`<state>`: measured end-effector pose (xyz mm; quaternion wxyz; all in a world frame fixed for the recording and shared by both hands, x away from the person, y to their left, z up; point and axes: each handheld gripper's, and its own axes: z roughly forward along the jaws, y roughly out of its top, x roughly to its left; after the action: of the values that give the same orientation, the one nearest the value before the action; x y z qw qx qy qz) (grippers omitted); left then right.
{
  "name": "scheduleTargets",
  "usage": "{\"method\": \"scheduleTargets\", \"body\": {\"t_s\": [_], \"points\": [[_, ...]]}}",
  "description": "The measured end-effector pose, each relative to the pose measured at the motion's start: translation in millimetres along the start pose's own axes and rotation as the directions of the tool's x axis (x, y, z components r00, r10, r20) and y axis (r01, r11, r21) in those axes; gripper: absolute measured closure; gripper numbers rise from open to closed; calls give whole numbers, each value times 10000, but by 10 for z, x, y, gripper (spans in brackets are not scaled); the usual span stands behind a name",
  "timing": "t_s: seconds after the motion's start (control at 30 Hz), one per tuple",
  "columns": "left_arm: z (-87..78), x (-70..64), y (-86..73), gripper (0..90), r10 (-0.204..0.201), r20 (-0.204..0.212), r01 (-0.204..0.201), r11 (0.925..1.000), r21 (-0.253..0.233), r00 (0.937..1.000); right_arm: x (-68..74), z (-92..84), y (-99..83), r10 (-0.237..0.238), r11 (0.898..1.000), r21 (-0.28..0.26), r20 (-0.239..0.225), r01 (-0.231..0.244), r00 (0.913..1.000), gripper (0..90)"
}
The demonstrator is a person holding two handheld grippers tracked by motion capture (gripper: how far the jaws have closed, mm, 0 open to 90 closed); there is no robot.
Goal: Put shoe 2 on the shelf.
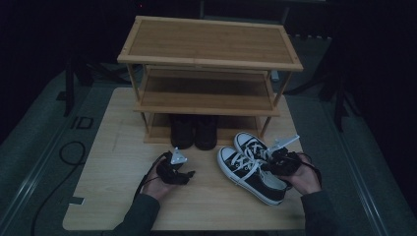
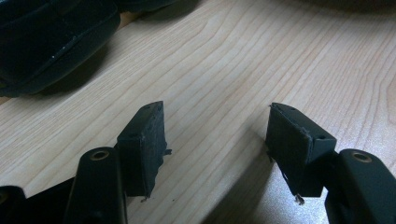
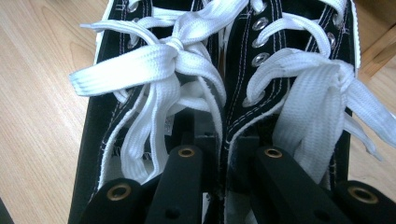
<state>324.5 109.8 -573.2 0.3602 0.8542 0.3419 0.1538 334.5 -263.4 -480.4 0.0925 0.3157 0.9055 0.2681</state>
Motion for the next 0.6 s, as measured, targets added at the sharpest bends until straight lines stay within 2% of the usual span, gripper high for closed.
{"method": "scheduleTargets", "body": {"t_s": [0.2, 0.4, 0.6], "points": [[7, -4, -10, 355, -28, -44, 28, 10000, -83, 10000, -13, -67, 46, -35, 9999, -133, 26, 35, 10000, 849], [9, -12, -34, 347, -77, -63, 75, 9996, -275, 10000, -4, -111, 107, -302, 9994, -141, 86, 303, 9995, 850], [9, -13, -34, 347, -79, -74, 77, 9996, -271, 9999, -5, -133, 162, -463, 9987, -214, 22, 463, 9989, 850]]}}
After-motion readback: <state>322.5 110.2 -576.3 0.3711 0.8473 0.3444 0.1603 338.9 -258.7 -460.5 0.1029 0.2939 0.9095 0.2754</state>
